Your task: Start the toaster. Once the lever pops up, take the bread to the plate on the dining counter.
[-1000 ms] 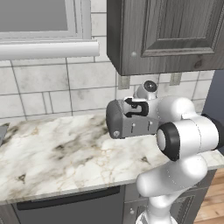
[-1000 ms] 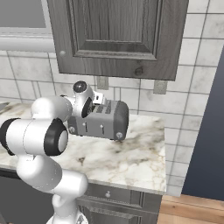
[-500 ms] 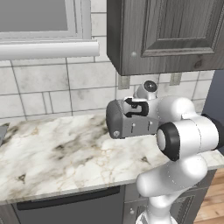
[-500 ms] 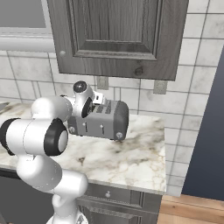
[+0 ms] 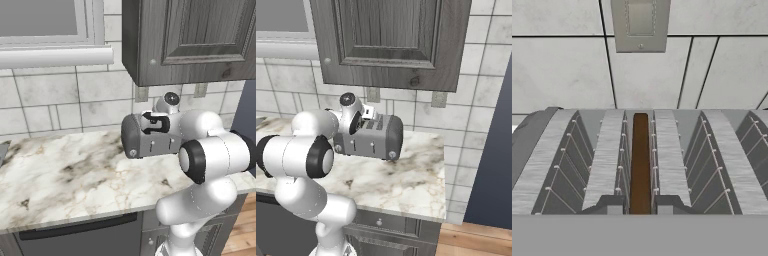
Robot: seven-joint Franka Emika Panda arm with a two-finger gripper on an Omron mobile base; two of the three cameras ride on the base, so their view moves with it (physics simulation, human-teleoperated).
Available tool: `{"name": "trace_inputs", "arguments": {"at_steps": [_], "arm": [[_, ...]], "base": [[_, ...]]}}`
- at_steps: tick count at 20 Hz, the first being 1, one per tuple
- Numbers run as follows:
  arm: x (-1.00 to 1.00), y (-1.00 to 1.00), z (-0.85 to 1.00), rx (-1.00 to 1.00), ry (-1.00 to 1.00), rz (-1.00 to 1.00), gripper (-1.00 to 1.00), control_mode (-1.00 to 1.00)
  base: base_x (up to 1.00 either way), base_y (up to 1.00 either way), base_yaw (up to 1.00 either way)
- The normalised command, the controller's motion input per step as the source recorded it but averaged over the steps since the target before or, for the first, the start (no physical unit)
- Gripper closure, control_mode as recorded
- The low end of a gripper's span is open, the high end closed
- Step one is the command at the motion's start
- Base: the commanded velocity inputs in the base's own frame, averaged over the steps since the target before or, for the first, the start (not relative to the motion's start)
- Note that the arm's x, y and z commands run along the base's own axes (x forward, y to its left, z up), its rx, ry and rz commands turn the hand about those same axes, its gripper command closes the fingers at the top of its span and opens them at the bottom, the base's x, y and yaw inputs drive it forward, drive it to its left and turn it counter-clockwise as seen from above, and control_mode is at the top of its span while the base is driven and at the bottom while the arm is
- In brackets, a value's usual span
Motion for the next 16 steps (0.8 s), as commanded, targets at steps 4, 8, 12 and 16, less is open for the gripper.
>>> {"name": "trace_inputs", "arguments": {"at_steps": [4,8,12,16], "arm": [[0.0,0.0,0.0,0.0,0.0,0.0,1.0,-1.0],[0.0,0.0,0.0,0.0,0.0,0.0,1.0,-1.0],[0.0,0.0,0.0,0.0,0.0,0.0,1.0,-1.0],[-0.01,0.0,0.0,0.0,-0.03,0.0,1.0,-1.0]], "base": [[0.0,0.0,0.0],[0.0,0.0,0.0],[0.0,0.0,0.0],[0.0,0.0,0.0]]}}
